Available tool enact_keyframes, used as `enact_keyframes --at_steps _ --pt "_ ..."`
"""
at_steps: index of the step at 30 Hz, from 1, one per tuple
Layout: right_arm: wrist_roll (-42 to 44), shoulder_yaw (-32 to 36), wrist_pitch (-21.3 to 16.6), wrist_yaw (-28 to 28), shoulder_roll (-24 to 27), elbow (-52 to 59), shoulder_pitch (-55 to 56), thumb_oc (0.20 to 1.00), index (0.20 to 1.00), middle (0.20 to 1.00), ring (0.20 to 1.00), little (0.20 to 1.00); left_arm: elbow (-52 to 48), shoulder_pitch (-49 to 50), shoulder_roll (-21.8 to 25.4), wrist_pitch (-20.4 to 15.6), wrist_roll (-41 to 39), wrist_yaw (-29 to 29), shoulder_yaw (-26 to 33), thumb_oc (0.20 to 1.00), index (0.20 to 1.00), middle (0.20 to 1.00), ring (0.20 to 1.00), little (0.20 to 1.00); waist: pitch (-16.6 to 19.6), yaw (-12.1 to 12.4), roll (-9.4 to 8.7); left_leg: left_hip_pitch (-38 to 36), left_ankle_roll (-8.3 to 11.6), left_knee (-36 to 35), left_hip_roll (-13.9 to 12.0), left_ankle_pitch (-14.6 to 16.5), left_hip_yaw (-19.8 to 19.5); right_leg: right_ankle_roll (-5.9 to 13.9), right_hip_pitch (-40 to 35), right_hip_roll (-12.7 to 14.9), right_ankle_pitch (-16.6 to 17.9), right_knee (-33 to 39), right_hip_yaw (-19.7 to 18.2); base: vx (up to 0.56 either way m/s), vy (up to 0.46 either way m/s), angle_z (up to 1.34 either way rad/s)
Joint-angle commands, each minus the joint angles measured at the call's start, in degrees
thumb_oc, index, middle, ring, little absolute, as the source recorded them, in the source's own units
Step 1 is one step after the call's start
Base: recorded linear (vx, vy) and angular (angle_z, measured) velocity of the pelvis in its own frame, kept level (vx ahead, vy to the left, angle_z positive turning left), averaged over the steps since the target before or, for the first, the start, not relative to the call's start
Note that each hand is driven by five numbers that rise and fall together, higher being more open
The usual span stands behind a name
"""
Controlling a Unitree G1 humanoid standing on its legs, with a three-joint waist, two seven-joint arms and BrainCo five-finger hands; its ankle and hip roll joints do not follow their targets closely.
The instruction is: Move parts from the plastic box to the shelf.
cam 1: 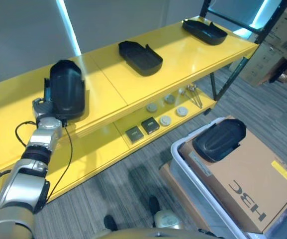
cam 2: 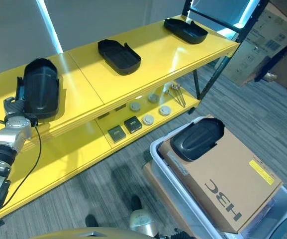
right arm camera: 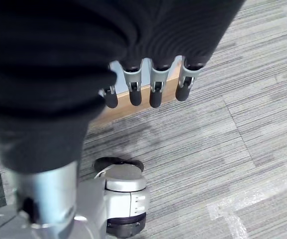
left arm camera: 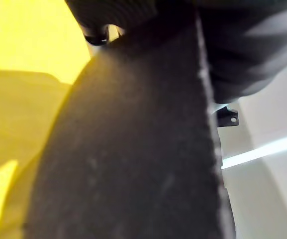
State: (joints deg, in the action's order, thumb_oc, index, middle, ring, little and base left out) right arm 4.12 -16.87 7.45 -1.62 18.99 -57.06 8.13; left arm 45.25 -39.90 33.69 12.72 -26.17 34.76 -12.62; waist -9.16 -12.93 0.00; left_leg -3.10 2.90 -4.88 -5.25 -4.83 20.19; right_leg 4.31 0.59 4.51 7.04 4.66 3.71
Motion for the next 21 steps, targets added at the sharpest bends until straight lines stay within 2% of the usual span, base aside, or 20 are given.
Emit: enact_keyframes --at_steps 1,3,6,10,21 --pt "0.08 -2.87 -1.03 0.45 2.86 -1.17 -0.63 1.000 1.000 1.000 1.000 1.000 6.21 -8.58 1.46 -0.90 0.08 3.41 1.45 0.200 0.200 0.200 0.200 0.200 0.70 1.01 0.25 1.65 1.01 3.46 -4.78 5.71 -1.44 5.25 4.83 3.14 -6.59 -6.16 -0.31 -0.03 -0.006 0.01" --pt "-0.20 -3.23 -1.42 0.26 2.61 -1.63 -1.03 1.000 1.000 1.000 1.000 1.000 8.95 -8.60 0.57 -0.55 -2.00 4.90 2.10 0.200 0.200 0.200 0.200 0.200 0.27 0.68 0.17 1.86 1.01 3.53 -4.80 5.68 -1.32 5.13 4.95 3.00 -6.59 -5.98 -0.57 -0.02 0.007 -0.05" --pt "-0.28 -3.45 -1.98 0.32 2.51 -2.24 -1.28 1.000 1.000 1.000 1.000 1.000 11.87 -8.32 0.27 -0.63 -0.58 5.95 2.64 0.200 0.200 0.200 0.200 0.200 0.05 0.51 0.02 1.75 1.04 3.54 -4.82 5.68 -1.33 5.01 4.71 2.99 -6.60 -5.73 -0.73 0.00 0.002 -0.01" --pt "0.30 -4.95 -2.04 0.13 2.82 -1.86 -1.78 1.000 1.000 1.000 1.000 1.000 16.91 -9.41 1.54 -1.54 0.11 7.34 3.35 0.200 0.200 0.200 0.200 0.200 -0.35 0.20 -0.25 2.09 1.30 3.59 -5.03 5.52 -1.21 4.92 4.84 3.04 -6.54 -5.38 -1.04 0.00 0.000 0.00" --pt "-0.10 -4.95 -2.32 0.42 3.81 -1.75 -1.60 1.000 1.000 1.000 1.000 1.000 18.04 -10.51 4.84 -0.32 2.96 6.82 2.62 0.200 0.200 0.200 0.200 0.200 -0.85 0.13 -0.22 1.73 1.47 3.41 -5.18 5.45 -0.86 4.89 4.10 3.02 -6.32 -4.38 -1.44 0.00 0.007 -0.01"
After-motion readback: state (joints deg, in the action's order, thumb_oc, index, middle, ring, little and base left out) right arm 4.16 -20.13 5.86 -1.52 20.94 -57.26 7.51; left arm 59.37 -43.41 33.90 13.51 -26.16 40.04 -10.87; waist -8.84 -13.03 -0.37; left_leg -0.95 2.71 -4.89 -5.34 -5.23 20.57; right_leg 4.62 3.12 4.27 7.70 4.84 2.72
